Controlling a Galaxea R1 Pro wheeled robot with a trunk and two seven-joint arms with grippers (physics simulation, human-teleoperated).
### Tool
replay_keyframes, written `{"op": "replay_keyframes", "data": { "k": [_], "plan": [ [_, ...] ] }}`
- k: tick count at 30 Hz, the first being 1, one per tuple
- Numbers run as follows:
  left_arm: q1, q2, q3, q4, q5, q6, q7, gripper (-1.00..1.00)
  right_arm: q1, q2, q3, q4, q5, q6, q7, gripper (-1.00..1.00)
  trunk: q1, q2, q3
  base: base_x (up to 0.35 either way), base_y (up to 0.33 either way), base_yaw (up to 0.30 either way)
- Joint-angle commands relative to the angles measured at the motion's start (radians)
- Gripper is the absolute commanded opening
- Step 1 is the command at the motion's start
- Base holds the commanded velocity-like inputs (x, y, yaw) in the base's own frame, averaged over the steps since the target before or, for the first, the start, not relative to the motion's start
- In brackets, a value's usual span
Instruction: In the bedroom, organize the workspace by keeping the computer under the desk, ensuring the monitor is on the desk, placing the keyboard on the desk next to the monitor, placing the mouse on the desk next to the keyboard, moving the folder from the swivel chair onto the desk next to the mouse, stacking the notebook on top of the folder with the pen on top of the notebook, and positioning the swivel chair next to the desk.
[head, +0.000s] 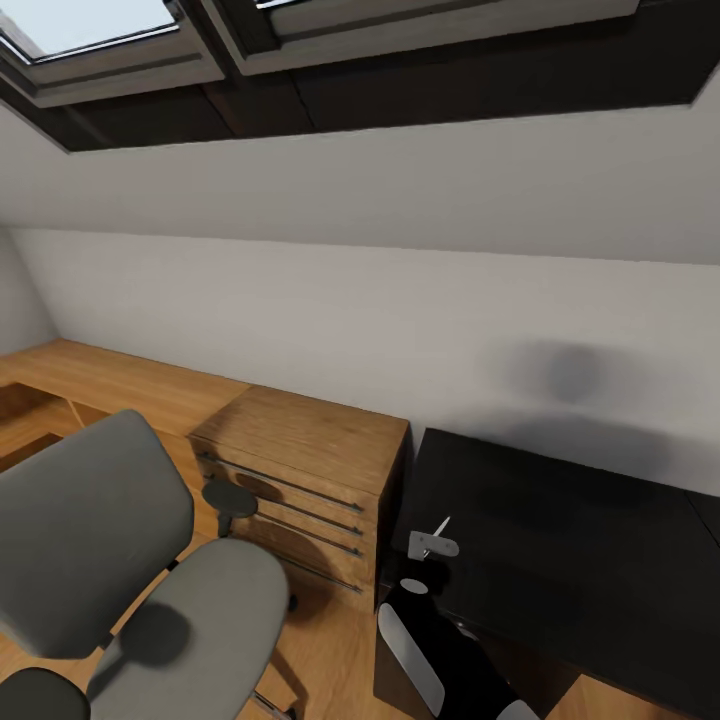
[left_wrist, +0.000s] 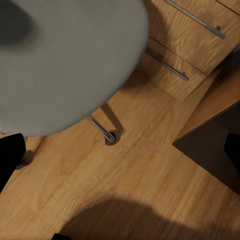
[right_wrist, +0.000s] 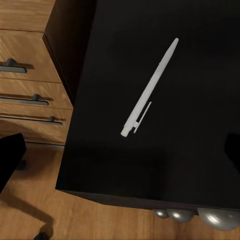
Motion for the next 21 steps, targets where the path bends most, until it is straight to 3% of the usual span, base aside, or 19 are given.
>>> {"op": "replay_keyframes", "data": {
  "k": [1,6,13,21],
  "plan": [
    [-0.001,0.001,-0.003,-0.002,0.01,-0.008,0.002,1.0,-0.001,0.0,0.002,-0.001,-0.003,0.007,-0.006,1.0,0.0,-0.001,-0.001,0.0,0.0,0.0],
    [-0.001,0.001,-0.003,-0.002,0.01,-0.008,0.003,1.0,-0.001,0.0,0.003,0.0,-0.003,0.007,-0.006,1.0,0.0,-0.001,-0.001,0.048,0.0,0.0],
    [-0.001,0.001,-0.004,-0.002,0.009,-0.009,0.002,1.0,-0.001,0.0,0.003,0.0,-0.003,0.007,-0.006,1.0,0.0,-0.001,-0.001,0.211,0.0,0.0],
    [-0.001,0.001,-0.004,-0.002,0.008,-0.009,0.001,1.0,-0.001,0.0,0.003,0.003,-0.003,0.007,-0.005,1.0,0.0,-0.001,-0.001,0.036,0.0,0.0]
  ]
}}
